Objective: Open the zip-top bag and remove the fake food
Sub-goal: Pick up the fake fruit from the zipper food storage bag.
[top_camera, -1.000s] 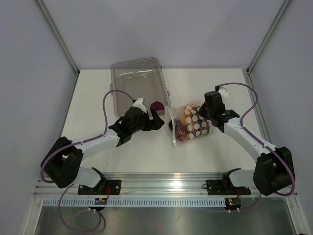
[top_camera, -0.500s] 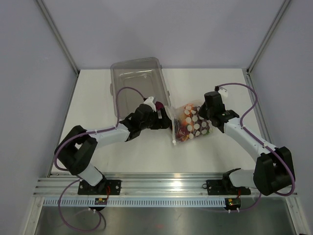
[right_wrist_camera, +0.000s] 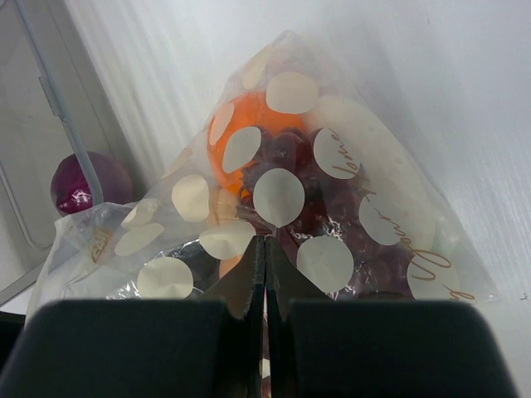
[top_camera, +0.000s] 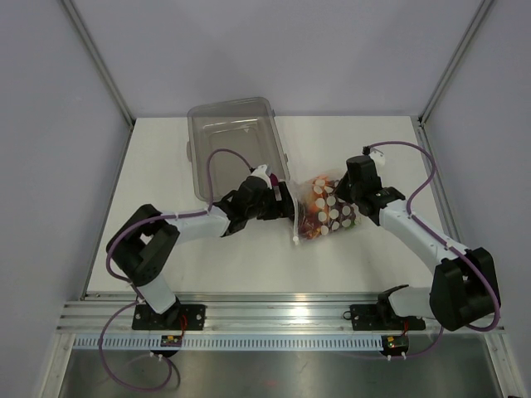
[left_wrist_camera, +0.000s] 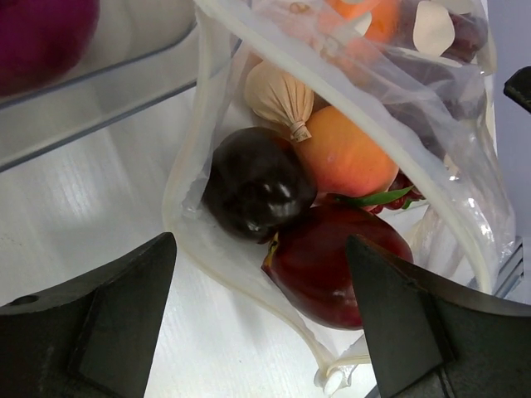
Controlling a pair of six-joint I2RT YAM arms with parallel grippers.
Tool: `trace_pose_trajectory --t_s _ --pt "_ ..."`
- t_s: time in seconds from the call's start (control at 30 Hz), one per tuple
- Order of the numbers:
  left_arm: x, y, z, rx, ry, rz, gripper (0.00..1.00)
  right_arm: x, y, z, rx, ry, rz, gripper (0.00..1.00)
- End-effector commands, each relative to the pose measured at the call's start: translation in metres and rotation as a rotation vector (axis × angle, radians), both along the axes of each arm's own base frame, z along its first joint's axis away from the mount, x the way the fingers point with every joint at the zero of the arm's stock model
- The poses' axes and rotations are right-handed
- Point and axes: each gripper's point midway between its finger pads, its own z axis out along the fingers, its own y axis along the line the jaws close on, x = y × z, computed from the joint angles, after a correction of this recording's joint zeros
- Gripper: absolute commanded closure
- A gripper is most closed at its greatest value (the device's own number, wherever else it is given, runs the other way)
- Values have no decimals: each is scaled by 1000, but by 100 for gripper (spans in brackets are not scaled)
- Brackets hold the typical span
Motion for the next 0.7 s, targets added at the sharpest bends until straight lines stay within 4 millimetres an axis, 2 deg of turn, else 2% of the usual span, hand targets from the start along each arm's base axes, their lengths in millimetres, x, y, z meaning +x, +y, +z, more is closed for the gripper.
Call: trace_pose_trajectory --t_s 0.0,0.2,0.67 --pt "16 -20 33 -81 -63 20 14 6 3 3 24 -24 9 99" --pt "19 -28 34 -101 -57 34 14 8 9 -4 38 -6 24 100" --pt "26 -36 5 -39 7 60 10 10 12 -12 43 12 31 100"
